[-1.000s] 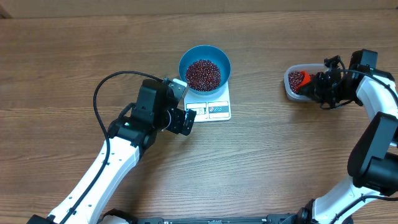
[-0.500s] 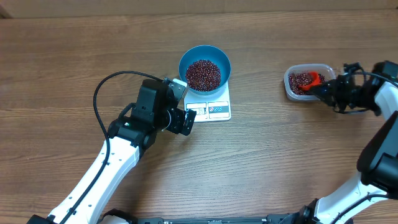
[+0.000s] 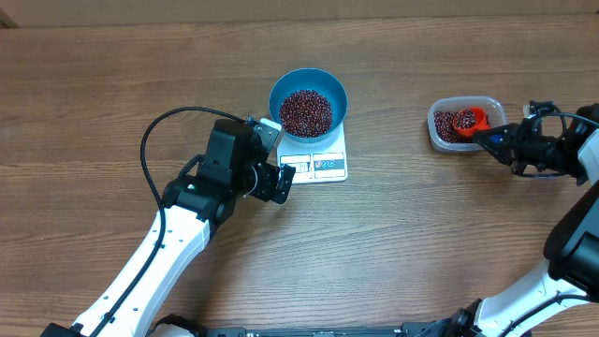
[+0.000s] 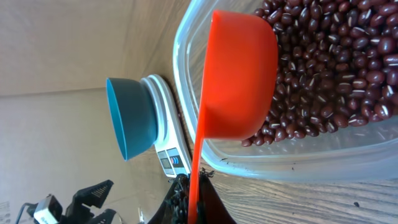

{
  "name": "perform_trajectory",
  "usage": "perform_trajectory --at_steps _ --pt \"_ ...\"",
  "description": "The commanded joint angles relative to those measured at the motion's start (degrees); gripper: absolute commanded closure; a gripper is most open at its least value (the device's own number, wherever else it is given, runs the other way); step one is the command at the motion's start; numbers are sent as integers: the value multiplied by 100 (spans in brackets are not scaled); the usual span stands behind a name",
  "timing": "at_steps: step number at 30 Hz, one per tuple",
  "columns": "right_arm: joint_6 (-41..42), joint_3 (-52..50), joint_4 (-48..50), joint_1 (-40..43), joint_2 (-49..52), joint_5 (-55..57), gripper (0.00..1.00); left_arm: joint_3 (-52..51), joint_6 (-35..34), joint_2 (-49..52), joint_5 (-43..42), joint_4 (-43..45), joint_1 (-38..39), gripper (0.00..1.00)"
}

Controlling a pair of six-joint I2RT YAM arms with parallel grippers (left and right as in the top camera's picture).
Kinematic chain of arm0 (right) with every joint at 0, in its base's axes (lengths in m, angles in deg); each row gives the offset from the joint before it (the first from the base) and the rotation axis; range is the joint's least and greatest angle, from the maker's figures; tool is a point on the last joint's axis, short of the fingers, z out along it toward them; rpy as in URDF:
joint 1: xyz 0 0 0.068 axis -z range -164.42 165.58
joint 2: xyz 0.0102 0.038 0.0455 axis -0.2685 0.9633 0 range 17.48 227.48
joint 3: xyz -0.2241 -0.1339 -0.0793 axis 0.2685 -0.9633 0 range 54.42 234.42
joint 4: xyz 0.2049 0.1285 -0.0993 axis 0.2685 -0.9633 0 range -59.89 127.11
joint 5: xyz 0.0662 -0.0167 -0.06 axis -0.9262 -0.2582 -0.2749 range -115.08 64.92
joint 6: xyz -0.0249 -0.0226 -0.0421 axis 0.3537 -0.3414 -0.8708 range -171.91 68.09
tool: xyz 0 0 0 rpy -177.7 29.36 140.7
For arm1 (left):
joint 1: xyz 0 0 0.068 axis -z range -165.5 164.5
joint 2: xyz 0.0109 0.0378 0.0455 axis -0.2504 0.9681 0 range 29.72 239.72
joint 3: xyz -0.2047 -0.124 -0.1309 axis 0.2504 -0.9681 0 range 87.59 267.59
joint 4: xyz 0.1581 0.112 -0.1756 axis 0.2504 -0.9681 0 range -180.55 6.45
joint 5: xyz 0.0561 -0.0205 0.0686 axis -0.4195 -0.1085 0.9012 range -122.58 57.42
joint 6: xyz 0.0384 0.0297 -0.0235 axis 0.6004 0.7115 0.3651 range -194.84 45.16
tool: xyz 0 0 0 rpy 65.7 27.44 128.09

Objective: Scoop item into bowl and weigh 150g on scale
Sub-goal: 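Scoop beans from the tub and lift the scoop, then carry the scoop to the teal bowl and tip beans in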

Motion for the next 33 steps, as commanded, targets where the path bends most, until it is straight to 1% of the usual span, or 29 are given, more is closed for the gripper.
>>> perform_trajectory --at_steps 1,6,10,13,21,27,30,33 --pt "-289 -24 -76 142 28 -365 96 -52 -55 -129 13 20 -26 0" --pt "-782 -24 -389 275 28 -846 96 -52 -52 -127 15 20 -26 0" --pt "-852 -24 -411 293 28 -1062 96 -52 -55 -127 15 20 -26 0" --pt "-1425 -20 -664 293 28 -1593 96 -52 -55 -129 15 20 -26 0" --pt "-1602 -20 -772 293 28 -1672 96 -52 -52 -129 13 20 -26 0" --pt "-2371 -9 -1244 291 26 -1930 96 -52 -55 -129 15 20 -26 0" --pt "-2428 -9 -1300 162 -2 -1974 96 -52 -52 -129 15 20 -26 1" --pt "-2422 72 -1303 -144 -61 -1969 96 -52 -55 -127 15 20 -26 0"
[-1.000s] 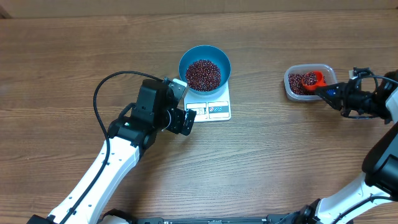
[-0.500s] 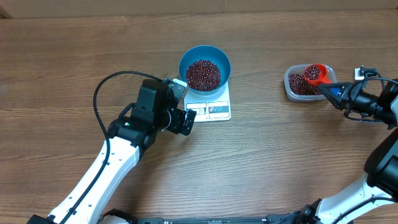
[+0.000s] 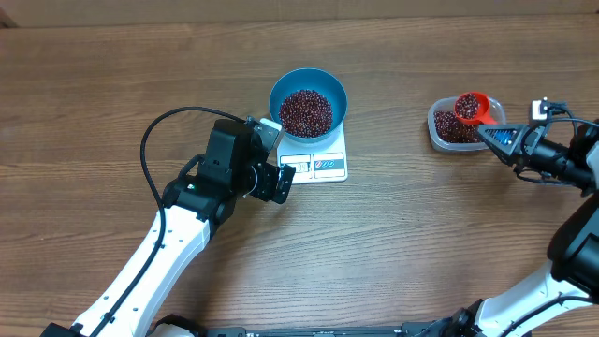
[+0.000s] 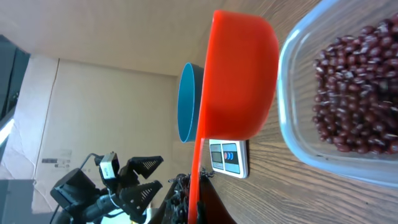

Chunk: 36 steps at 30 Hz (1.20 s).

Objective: Scoop item into bowl and weigh 150g on scale
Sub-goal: 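Carry the scoop to the teal bowl and tip beans in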

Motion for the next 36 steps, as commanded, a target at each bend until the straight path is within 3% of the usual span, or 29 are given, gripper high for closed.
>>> perform_trajectory --at_steps 1,10,16,21,26,33,36 --pt "-146 127 7 -393 -70 -225 96 -52 -55 -129 15 17 -26 0" --pt "120 446 181 -1709 -72 -925 96 -52 -55 -129 15 17 -26 0" --pt "1941 446 1858 -2695 -72 -960 96 -52 -55 -129 15 17 -26 0" --pt "3880 446 3512 -3451 -74 -76 96 -52 -55 -129 15 17 -26 0" --pt "5086 446 4776 -3969 -74 575 96 -52 -52 -127 15 17 -26 0" --pt "5209 741 4728 -4323 -83 1685 96 -52 -55 -129 15 17 -26 0" --pt "4747 1169 3998 -4513 -92 2490 96 -52 -52 -129 15 17 -26 0"
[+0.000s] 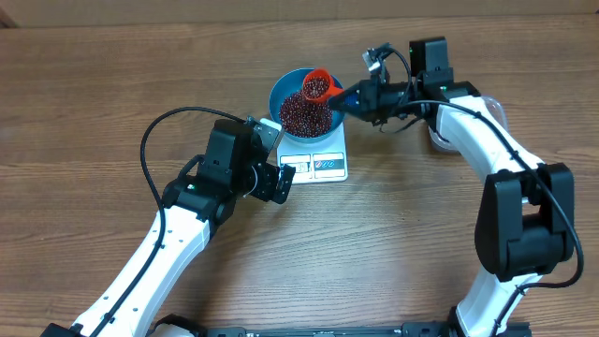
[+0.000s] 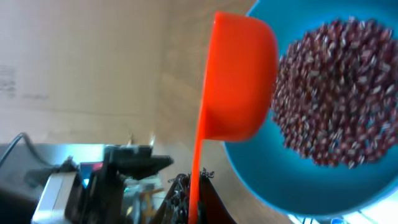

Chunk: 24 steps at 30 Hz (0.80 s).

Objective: Scoop item into bowl and weigh 150g on scale
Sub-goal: 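Carry the scoop to the teal bowl and tip beans in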

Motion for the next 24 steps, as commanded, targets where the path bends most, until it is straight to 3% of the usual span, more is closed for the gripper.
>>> perform_trajectory --at_steps 1,6,11,19,24 --pt "-531 730 -769 -267 -92 1279 96 -52 -55 -125 15 17 -26 0" --pt "-1220 1867 -2299 -807 -92 3333 96 -52 -52 -125 15 17 -26 0" --pt "-1344 2245 -2717 -1261 -92 4607 96 -52 -55 -125 15 17 -26 1" --pt "-1362 2247 -2846 -1486 -92 5163 96 -52 -52 -125 15 17 -26 0" --pt "-1827 2247 -2916 -1515 -92 5217 96 -52 -55 -122 15 17 -26 0"
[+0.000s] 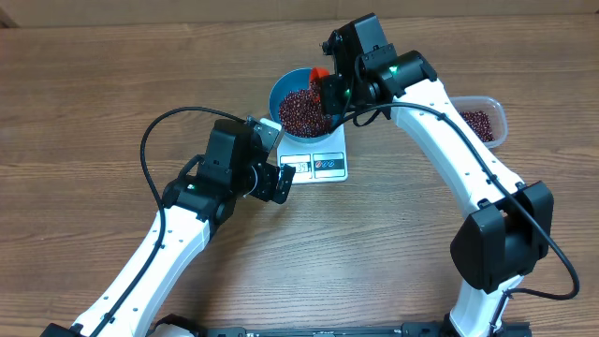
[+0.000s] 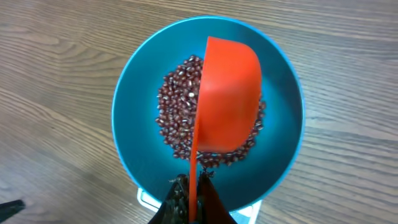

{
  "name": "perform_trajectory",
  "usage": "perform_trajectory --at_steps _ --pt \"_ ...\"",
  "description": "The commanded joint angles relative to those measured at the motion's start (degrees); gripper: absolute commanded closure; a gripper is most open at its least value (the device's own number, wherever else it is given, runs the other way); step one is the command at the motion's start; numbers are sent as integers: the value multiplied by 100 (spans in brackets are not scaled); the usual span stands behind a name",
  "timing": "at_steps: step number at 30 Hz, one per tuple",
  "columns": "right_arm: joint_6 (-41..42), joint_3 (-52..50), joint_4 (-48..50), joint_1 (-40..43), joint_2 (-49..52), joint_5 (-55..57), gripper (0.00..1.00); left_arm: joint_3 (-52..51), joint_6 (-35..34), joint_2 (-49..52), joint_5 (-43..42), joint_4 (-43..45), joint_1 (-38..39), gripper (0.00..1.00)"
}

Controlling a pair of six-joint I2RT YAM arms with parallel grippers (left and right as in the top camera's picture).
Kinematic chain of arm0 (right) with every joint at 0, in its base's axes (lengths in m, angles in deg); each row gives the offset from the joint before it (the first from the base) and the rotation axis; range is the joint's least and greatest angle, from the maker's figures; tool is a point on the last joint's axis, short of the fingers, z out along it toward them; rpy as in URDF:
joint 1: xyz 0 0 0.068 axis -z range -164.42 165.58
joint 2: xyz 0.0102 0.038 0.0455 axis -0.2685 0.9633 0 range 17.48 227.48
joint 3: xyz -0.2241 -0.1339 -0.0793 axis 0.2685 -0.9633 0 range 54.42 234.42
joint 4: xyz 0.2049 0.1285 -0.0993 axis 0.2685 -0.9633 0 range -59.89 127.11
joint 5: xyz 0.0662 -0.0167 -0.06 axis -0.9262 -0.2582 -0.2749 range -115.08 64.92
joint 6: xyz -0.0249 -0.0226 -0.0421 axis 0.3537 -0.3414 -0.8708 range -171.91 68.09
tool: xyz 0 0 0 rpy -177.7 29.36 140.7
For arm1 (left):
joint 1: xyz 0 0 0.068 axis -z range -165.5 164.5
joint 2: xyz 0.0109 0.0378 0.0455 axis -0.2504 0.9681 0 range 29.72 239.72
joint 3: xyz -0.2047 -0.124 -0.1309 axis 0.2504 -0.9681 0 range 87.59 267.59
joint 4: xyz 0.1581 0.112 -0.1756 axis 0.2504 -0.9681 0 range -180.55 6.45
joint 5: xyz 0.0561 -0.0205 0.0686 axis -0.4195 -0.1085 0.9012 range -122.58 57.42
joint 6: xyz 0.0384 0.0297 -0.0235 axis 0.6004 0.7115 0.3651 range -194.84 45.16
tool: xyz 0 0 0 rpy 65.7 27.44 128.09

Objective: Scoop item into bowl and weigh 150g on scale
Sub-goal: 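Carry the scoop to the teal bowl and tip beans in, then return the scoop to the bean tub and dip it in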

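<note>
A blue bowl [image 1: 283, 86] of red beans [image 1: 301, 112] stands on the white scale [image 1: 328, 166]. My right gripper [image 1: 329, 94] is shut on the handle of the orange scoop [image 2: 227, 102], which is tipped on its side right over the beans [image 2: 177, 109] in the bowl [image 2: 137, 134]. Only a corner of the scoop [image 1: 318, 73] shows in the overhead view. My left gripper [image 1: 281, 181] rests just left of the scale, its jaws a little apart and holding nothing.
A clear plastic tub [image 1: 485, 120] with more red beans sits at the right of the wooden table [image 1: 84, 103]. My right arm [image 1: 459, 159] stretches between the tub and the bowl. A black cable [image 1: 154, 140] loops over my left arm.
The right gripper has swung round over the bowl and the scoop has rolled onto its side above the beans. The left arm has not moved.
The scoop was down among the beans in the tub. Then it was lifted out, filled, above the tub. Later it was over the bowl's rim with beans in it, and now it is tipped over the bowl.
</note>
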Motion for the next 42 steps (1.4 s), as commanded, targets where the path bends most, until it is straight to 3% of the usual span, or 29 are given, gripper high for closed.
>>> perform_trajectory --at_steps 1,7,17,24,32,35,42 --pt "-433 166 -39 -33 -92 219 96 -52 -52 -125 15 17 -26 1" --pt "-1344 168 -195 -304 -153 1327 96 -52 -52 -125 15 17 -26 1" --pt "-1827 168 -166 -599 -319 2079 96 -52 -52 -125 15 17 -26 1" --pt "-1825 168 -74 -605 -330 2020 96 -52 -52 -122 13 17 -26 0" --pt "-1827 168 79 -212 -564 745 96 -52 -52 -125 13 17 -26 0" --pt "-2140 168 76 -225 -673 750 96 -52 -50 -125 15 17 -26 0" --pt "-2229 168 -59 -831 -675 2277 96 -52 -50 -111 15 15 15 0"
